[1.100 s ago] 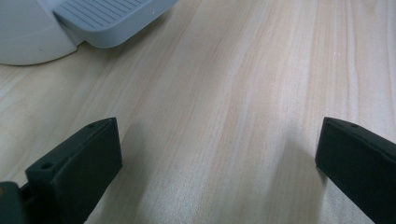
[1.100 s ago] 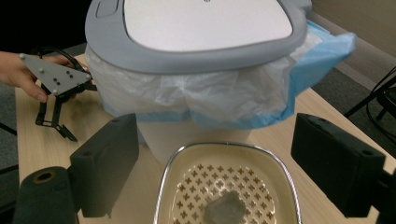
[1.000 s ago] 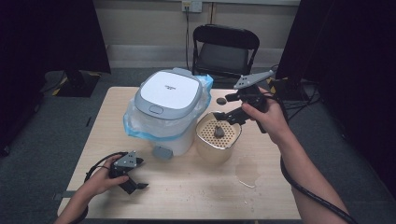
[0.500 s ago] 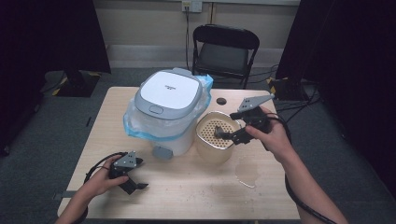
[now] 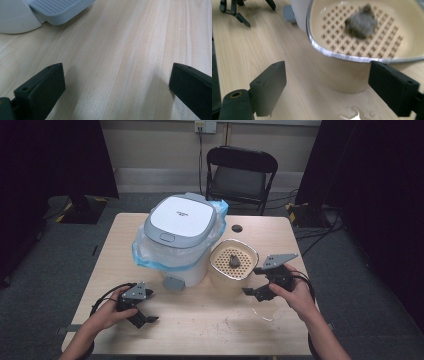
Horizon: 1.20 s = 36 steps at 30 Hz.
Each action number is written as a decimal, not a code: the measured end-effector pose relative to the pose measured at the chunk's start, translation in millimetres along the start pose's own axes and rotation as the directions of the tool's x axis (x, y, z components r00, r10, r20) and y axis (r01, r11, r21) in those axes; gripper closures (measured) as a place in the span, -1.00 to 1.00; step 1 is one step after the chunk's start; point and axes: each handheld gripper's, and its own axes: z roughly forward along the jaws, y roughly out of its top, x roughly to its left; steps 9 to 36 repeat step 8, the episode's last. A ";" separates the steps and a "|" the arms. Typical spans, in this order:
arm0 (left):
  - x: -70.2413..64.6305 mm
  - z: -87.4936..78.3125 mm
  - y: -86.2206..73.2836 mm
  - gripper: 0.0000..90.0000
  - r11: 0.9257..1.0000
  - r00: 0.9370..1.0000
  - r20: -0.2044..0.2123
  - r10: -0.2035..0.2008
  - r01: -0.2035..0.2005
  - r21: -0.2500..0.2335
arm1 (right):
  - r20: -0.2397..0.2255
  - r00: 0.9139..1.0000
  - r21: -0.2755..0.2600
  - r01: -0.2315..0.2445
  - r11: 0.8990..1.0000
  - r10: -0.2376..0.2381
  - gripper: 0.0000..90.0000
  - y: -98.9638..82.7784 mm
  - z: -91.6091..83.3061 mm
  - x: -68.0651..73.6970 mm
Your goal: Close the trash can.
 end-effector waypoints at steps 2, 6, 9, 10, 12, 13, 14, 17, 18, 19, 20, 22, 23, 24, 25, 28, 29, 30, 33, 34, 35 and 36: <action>0.0 0.0 0.0 -1.00 1.000 1.000 0.000 0.000 0.000 0.000 | 0.023 1.000 0.011 0.008 1.000 -0.008 -0.69 -11.5 2.7 3.2; -0.1 0.3 -0.2 -1.00 1.000 1.000 0.000 -0.001 0.001 -0.005 | 0.015 1.000 0.005 -0.004 1.000 0.004 -0.68 -29.7 7.4 7.7; -0.1 0.1 -0.1 -1.00 1.000 1.000 -0.001 -0.001 0.001 -0.002 | 0.004 1.000 0.022 0.011 1.000 -0.011 -0.68 -33.4 8.9 9.7; -0.1 0.1 -0.1 -1.00 1.000 1.000 -0.001 -0.001 0.001 -0.002 | 0.004 1.000 0.022 0.011 1.000 -0.011 -0.68 -33.4 8.9 9.7; -0.1 0.1 -0.1 -1.00 1.000 1.000 -0.001 -0.001 0.001 -0.002 | 0.004 1.000 0.022 0.011 1.000 -0.011 -0.68 -33.4 8.9 9.7; -0.1 0.1 -0.1 -1.00 1.000 1.000 -0.001 -0.001 0.001 -0.002 | 0.004 1.000 0.022 0.011 1.000 -0.011 -0.68 -33.4 8.9 9.7; -0.1 0.1 -0.1 -1.00 1.000 1.000 -0.001 -0.001 0.001 -0.002 | 0.004 1.000 0.022 0.011 1.000 -0.011 -0.68 -33.4 8.9 9.7; -0.1 0.1 -0.1 -1.00 1.000 1.000 -0.001 -0.001 0.001 -0.002 | 0.004 1.000 0.022 0.011 1.000 -0.011 -0.68 -33.4 8.9 9.7; -0.1 0.1 -0.1 -1.00 1.000 1.000 -0.001 -0.001 0.001 -0.002 | 0.004 1.000 0.022 0.011 1.000 -0.011 -0.68 -33.4 8.9 9.7; -0.1 0.1 -0.1 -1.00 1.000 1.000 -0.001 -0.001 0.001 -0.002 | 0.004 1.000 0.022 0.011 1.000 -0.011 -0.68 -33.4 8.9 9.7; -0.1 0.1 -0.1 -1.00 1.000 1.000 -0.001 -0.001 0.001 -0.002 | 0.004 1.000 0.022 0.011 1.000 -0.011 -0.68 -33.4 8.9 9.7; -0.1 0.1 -0.1 -1.00 1.000 1.000 -0.001 -0.001 0.001 -0.002 | 0.004 1.000 0.022 0.011 1.000 -0.011 -0.68 -33.4 8.9 9.7; -0.1 0.1 -0.1 -1.00 1.000 1.000 -0.001 -0.001 0.001 -0.002 | 0.004 1.000 0.022 0.011 1.000 -0.011 -0.68 -33.4 8.9 9.7; -0.1 0.1 -0.1 -1.00 1.000 1.000 -0.001 -0.001 0.001 -0.002 | 0.004 1.000 0.022 0.011 1.000 -0.011 -0.68 -33.4 8.9 9.7; -0.1 0.1 -0.1 -1.00 1.000 1.000 -0.001 -0.001 0.001 -0.002 | 0.004 1.000 0.022 0.011 1.000 -0.011 -0.68 -33.4 8.9 9.7; -0.1 0.1 -0.1 -1.00 1.000 1.000 -0.001 -0.001 0.001 -0.002 | 0.004 1.000 0.022 0.011 1.000 -0.011 -0.68 -33.4 8.9 9.7; -0.1 0.1 -0.1 -1.00 1.000 1.000 -0.001 -0.001 0.001 -0.002 | 0.004 1.000 0.022 0.011 1.000 -0.011 -0.68 -33.4 8.9 9.7; -0.1 0.1 -0.1 -1.00 1.000 1.000 -0.001 -0.001 0.001 -0.002 | 0.004 1.000 0.022 0.011 1.000 -0.011 -0.68 -33.4 8.9 9.7; -0.1 0.1 -0.1 -1.00 1.000 1.000 -0.001 -0.001 0.001 -0.002 | 0.004 1.000 0.022 0.011 1.000 -0.011 -0.68 -33.4 8.9 9.7; -0.1 0.1 -0.1 -1.00 1.000 1.000 -0.001 -0.001 0.001 -0.002 | 0.004 1.000 0.022 0.011 1.000 -0.011 -0.68 -33.4 8.9 9.7; -0.1 0.1 -0.1 -1.00 1.000 1.000 -0.001 -0.001 0.001 -0.002 | 0.004 1.000 0.022 0.011 1.000 -0.011 -0.68 -33.4 8.9 9.7; -0.1 0.1 -0.1 -1.00 1.000 1.000 -0.001 -0.001 0.001 -0.002 | 0.004 1.000 0.022 0.011 1.000 -0.011 -0.68 -33.4 8.9 9.7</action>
